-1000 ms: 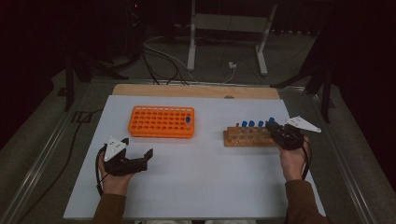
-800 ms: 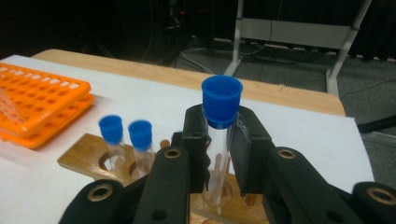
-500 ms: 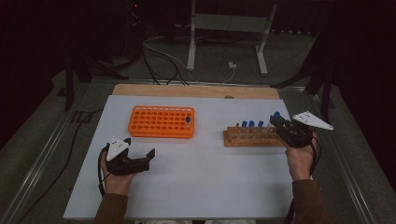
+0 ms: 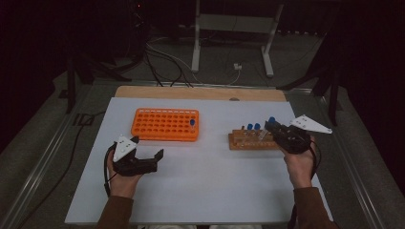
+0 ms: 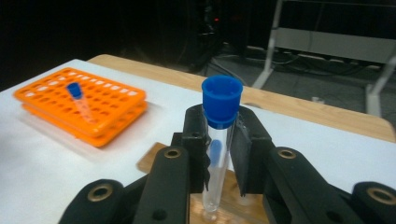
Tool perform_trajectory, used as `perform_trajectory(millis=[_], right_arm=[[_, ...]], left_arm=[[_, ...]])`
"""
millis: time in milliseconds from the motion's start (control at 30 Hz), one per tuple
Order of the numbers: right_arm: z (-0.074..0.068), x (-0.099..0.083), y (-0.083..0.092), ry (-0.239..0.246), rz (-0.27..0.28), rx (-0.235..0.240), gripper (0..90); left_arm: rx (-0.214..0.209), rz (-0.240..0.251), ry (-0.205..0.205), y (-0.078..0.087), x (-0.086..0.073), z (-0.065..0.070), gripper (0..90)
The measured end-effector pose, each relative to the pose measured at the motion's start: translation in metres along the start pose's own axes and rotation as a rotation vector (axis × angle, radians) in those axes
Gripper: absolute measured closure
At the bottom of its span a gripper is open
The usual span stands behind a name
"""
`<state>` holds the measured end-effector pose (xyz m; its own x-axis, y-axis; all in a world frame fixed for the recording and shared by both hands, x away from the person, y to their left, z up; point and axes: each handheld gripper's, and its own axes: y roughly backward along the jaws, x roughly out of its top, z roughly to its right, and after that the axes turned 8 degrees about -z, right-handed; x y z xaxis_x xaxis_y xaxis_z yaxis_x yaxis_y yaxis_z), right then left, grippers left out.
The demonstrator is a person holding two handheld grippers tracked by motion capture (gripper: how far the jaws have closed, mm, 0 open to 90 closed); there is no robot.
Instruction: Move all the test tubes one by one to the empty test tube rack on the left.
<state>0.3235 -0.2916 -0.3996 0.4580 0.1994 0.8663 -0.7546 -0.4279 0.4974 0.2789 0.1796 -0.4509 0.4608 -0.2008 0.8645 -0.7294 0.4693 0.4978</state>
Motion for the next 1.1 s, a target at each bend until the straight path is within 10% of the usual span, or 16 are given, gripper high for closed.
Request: perform_trajectory(millis=[1100], right_arm=[[-0.070,0.011,-0.042,0.081,-0.043,0.177,77.4]], left_arm=[[-0.123,-0.007,-0.067,-0.031,0.026,0.031,0.7]])
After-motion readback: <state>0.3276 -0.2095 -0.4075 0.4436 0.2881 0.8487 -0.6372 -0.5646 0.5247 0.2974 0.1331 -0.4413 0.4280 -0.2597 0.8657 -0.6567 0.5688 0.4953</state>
